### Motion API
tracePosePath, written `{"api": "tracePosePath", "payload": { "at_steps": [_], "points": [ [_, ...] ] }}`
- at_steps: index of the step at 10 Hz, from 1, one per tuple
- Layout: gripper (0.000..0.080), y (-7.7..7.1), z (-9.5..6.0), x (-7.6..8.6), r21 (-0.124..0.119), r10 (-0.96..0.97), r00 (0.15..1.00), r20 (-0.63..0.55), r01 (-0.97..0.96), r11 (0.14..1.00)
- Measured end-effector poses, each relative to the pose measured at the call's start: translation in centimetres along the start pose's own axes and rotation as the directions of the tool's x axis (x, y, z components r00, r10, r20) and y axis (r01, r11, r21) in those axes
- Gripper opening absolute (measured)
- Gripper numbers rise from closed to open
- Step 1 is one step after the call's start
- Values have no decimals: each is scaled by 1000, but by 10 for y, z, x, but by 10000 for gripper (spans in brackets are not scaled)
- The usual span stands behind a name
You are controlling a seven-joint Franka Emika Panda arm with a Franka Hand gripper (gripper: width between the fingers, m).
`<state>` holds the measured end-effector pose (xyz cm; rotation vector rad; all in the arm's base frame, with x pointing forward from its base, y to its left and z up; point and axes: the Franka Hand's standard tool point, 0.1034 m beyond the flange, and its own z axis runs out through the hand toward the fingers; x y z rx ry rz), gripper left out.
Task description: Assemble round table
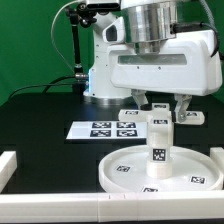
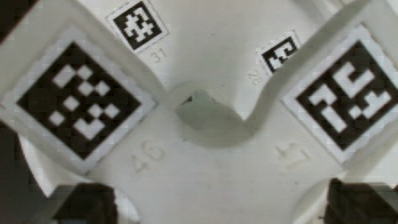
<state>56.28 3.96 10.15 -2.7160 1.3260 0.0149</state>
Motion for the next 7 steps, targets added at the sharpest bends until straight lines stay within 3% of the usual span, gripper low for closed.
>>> {"api": "tracePosePath", "payload": {
  "at_steps": [2, 5, 7],
  "points": [
    [646, -4, -19, -3, -5, -58, 998, 19, 59, 998],
    [649, -4, -17, -3, 0, -296, 955, 16, 296, 955],
    [649, -7, -16, 0, -29, -549, 836, 10, 549, 835]
  ]
}}
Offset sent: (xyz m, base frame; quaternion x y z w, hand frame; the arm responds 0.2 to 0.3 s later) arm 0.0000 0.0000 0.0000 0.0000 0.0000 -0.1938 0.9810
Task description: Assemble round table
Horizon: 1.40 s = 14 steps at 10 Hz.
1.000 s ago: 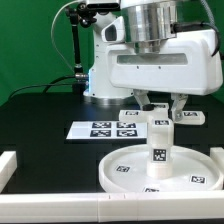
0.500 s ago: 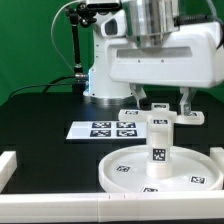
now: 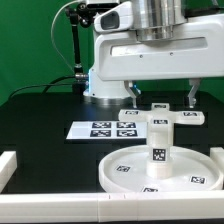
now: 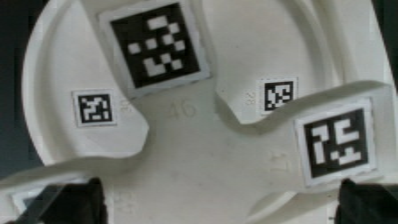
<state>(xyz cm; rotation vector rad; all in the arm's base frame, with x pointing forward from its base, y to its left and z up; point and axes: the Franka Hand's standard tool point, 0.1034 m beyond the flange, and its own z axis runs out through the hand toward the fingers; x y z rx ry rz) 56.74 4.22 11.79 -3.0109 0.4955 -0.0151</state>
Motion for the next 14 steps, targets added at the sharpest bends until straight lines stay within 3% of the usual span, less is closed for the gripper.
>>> {"api": "tracePosePath", "payload": {
  "at_steps": [2, 4, 14],
  "points": [
    [649, -3, -5, 5, -22, -238, 971, 9, 238, 971],
    [649, -4, -4, 5, -24, -324, 946, 11, 324, 946],
    [649, -4, -4, 5, -24, -323, 946, 11, 324, 946]
  ]
}}
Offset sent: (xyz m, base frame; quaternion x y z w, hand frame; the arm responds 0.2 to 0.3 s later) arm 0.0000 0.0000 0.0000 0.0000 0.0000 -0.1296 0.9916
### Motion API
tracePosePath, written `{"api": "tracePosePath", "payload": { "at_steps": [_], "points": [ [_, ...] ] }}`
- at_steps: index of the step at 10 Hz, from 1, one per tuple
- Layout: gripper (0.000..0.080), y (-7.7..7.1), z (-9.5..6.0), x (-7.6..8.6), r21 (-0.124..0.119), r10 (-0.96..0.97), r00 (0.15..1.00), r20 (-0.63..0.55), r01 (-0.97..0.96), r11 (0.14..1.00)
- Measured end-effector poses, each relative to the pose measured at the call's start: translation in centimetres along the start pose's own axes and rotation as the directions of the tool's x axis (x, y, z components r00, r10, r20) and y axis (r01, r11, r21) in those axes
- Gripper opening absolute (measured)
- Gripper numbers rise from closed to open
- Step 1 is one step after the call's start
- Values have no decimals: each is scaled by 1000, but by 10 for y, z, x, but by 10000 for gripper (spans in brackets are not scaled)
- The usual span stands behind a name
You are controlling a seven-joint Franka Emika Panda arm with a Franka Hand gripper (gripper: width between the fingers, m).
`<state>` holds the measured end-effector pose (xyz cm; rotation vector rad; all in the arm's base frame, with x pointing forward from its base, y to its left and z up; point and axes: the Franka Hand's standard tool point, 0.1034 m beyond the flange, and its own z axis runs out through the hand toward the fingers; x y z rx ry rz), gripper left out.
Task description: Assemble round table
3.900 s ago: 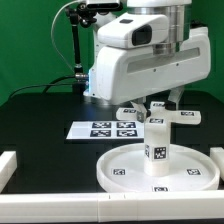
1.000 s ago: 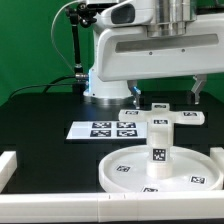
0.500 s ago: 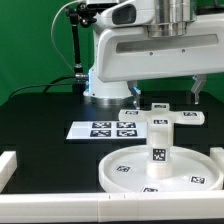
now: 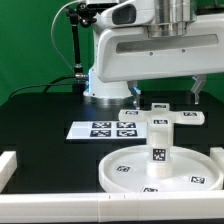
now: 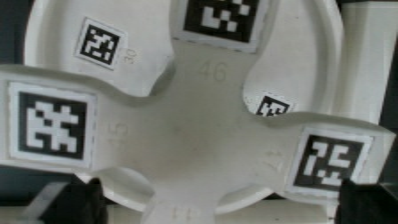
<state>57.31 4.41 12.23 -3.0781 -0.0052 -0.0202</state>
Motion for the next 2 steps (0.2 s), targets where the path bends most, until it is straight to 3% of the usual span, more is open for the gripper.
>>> {"api": "tracePosePath", "payload": {
  "at_steps": [2],
  "points": [
    [649, 0, 0, 0, 0, 0, 1000, 0, 0, 1000]
  ]
}}
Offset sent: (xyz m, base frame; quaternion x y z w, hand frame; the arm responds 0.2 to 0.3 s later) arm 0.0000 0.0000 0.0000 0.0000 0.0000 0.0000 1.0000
